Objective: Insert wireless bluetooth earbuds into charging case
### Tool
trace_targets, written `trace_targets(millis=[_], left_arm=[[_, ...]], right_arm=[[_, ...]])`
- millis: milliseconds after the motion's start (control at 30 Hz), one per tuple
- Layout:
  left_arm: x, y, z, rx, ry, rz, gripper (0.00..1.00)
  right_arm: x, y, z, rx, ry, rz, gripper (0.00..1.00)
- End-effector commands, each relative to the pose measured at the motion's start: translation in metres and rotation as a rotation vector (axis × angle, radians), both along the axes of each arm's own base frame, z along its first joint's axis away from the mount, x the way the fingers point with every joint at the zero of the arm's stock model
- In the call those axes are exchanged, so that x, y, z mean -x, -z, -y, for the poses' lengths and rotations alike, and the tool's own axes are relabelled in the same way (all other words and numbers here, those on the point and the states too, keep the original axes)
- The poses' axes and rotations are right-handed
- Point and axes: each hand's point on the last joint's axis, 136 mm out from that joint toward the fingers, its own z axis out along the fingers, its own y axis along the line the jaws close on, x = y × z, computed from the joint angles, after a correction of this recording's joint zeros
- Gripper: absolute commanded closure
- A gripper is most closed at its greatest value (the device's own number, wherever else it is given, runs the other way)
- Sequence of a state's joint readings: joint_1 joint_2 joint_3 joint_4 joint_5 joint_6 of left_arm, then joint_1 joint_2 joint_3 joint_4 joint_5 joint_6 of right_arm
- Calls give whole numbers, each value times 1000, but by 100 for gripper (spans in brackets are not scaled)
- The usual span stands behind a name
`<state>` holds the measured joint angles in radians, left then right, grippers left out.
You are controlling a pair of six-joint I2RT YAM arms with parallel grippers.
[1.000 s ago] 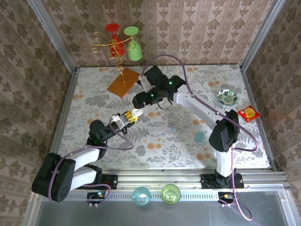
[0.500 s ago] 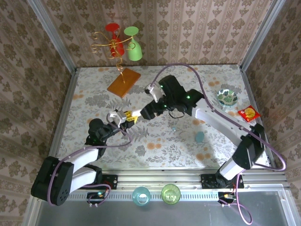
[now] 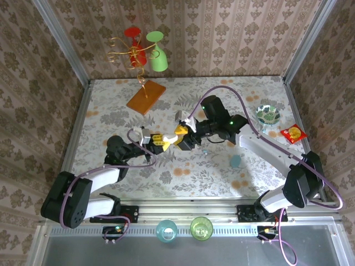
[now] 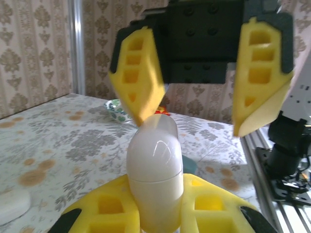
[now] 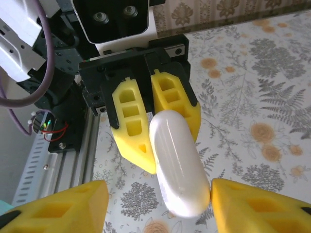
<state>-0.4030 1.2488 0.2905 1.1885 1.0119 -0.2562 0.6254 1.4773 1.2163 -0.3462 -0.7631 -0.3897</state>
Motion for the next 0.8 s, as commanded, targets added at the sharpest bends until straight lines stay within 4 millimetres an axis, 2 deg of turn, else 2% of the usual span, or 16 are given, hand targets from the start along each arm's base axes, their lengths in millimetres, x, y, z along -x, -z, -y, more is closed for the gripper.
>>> trace_targets(millis=[0,67,267,367,400,467,567,633,767], left_arm=[[8,-25,5,47,54,80,100],[8,-27,5,49,57,83,100],[7,-25,5,48,44,86,99],[2,-20,5,42,22,80,94],[0,-18,5,40,12,75,88],[-8,-16,3,40,-40,79,54],[-24,-10,-5,31,-163,101,27],[-32,1,-9,-4,-227,111,20],[-41,32,-11,-138,-322,128,11]], right_arm=[[7,-5,-8,-39,-87,6,46],[5,-4,-10,-39,-89,3,53],[4,-3,-9,-30,-88,4,82],[4,-4,-8,-42,-77,2,88],[4,-4,-7,-46,-69,-3,88],[-1,-4,-5,-56,-36,-10,87],[-25,3,5,-57,98,-52,87],[-52,13,17,-49,251,-106,86],[-111,39,57,-68,630,-302,84]])
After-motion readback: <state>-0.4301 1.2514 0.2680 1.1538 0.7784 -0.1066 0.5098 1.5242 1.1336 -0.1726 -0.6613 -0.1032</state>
